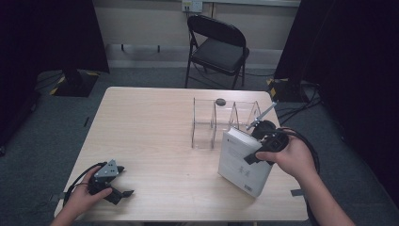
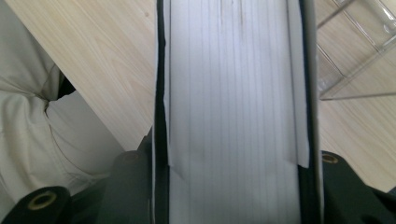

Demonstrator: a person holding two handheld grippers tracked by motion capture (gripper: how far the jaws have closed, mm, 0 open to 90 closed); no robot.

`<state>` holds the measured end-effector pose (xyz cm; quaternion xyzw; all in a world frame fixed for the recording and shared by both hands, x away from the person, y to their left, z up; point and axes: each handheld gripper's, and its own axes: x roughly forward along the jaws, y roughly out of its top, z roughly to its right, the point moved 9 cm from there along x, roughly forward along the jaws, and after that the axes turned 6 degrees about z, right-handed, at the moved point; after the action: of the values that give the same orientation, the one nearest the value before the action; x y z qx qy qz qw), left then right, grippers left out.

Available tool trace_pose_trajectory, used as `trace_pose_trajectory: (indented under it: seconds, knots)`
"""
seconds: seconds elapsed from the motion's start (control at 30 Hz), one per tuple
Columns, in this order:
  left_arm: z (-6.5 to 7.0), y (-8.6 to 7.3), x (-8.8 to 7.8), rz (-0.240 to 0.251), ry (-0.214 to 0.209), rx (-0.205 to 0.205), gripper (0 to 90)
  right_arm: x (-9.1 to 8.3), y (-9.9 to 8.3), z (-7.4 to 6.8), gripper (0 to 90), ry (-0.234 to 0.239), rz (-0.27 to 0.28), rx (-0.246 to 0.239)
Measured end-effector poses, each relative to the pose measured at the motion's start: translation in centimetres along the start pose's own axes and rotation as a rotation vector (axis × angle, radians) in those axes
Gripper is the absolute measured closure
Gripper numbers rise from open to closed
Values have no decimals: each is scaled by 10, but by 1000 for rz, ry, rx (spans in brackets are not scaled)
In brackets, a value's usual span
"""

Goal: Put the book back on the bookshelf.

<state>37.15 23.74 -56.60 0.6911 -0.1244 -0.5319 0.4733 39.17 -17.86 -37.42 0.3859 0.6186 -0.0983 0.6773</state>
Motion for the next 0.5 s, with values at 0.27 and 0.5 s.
trace_pose_trajectory:
  seconds: [0.27, 0.5]
  knots:
    - [0, 0, 0, 0, -1, 2, 0, -5, -7, 9, 522, -25, 14, 41]
    - [0, 0, 0, 0, -2, 3, 0, -8, -14, 15, 522, -34, 10, 75]
